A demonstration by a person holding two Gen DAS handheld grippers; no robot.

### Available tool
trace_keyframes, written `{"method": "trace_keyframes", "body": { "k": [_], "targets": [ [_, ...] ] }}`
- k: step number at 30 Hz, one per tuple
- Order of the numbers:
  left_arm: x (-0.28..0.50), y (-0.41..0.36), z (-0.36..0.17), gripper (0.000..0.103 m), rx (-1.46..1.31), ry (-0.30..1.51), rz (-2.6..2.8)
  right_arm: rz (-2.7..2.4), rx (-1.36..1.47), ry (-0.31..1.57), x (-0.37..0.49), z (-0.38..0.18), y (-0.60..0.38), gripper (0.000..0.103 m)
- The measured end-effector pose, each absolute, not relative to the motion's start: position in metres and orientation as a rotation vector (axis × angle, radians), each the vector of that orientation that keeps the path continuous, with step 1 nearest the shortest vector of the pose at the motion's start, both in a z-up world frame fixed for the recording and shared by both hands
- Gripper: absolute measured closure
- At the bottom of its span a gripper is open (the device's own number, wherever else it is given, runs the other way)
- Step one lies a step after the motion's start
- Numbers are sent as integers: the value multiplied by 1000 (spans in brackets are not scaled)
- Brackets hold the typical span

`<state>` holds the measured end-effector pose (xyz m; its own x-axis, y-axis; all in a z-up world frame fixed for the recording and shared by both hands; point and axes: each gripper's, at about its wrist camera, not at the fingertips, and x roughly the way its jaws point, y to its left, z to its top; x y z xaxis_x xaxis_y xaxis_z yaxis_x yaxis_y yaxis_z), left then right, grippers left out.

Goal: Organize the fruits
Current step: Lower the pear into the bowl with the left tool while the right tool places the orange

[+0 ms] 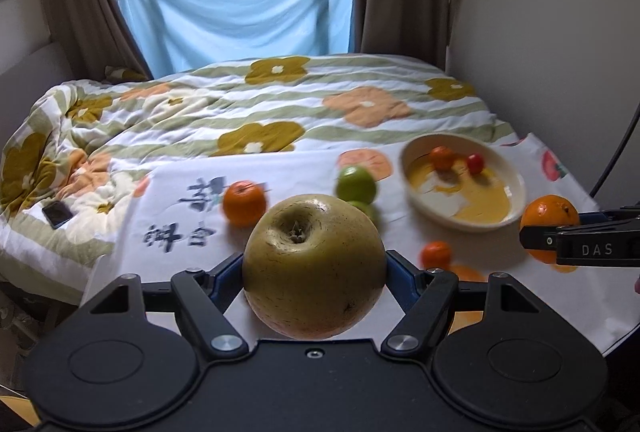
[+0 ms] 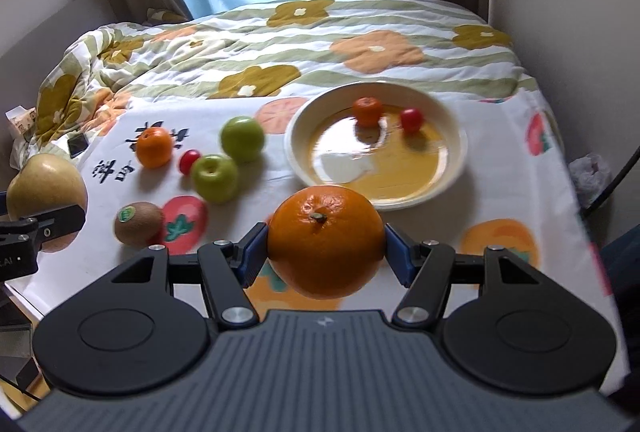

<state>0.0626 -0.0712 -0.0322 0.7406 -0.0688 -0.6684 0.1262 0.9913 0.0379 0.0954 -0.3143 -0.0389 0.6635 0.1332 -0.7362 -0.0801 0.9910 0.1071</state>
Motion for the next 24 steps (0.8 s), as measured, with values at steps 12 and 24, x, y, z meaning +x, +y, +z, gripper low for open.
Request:
{"method": "trace_keyframes", "body": {
  "k": [12, 24],
  "targets": [
    [100, -156, -24, 25, 69, 700, -147, 116, 65, 797, 121, -22, -400, 26],
    [171, -214, -65, 25, 161, 761, -286, 32, 126, 808, 169, -35, -431, 26]
  ]
}}
